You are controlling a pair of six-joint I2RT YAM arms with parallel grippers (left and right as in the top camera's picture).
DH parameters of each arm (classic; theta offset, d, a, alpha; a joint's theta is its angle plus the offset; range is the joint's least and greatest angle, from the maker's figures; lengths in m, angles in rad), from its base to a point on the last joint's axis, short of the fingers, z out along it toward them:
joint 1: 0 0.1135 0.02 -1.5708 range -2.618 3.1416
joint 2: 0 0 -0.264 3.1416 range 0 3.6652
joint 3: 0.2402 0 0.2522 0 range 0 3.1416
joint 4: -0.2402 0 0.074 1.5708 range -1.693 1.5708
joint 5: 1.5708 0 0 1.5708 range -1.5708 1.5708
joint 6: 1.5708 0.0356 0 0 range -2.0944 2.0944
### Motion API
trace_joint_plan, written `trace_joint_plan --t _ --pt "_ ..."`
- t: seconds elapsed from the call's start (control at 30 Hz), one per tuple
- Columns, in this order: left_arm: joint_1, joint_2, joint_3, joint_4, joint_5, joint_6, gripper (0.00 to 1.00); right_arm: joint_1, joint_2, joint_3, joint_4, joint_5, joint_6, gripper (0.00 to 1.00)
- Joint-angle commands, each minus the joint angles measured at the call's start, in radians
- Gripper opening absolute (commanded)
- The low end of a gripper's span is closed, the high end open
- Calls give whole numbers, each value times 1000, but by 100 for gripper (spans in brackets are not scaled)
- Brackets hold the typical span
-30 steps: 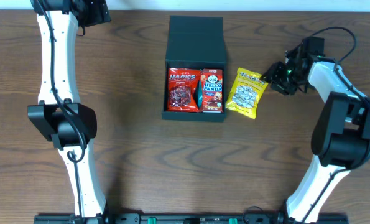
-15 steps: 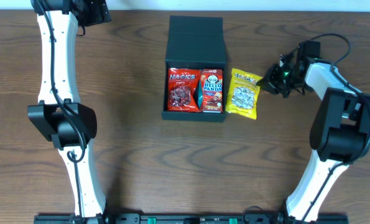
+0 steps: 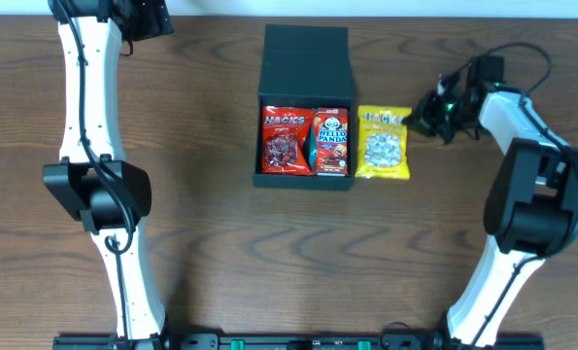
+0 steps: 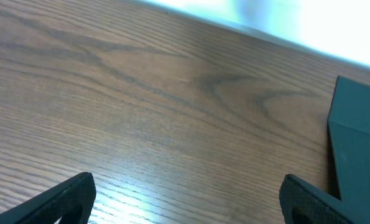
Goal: Pack container
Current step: 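Lift the yellow bag with the right gripper and carry it over the box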
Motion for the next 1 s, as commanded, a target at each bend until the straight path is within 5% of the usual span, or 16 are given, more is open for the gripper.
trace_joint_plan --t 0.0,0.43,0.97 --pt "2 -3 17 0 6 8 95 13 -136 89 5 -26 -42 1" --pt "4 -3 17 1 6 8 95 155 -359 194 6 -172 -13 2" --pt "50 -3 17 0 8 7 95 390 -378 184 14 -293 163 1"
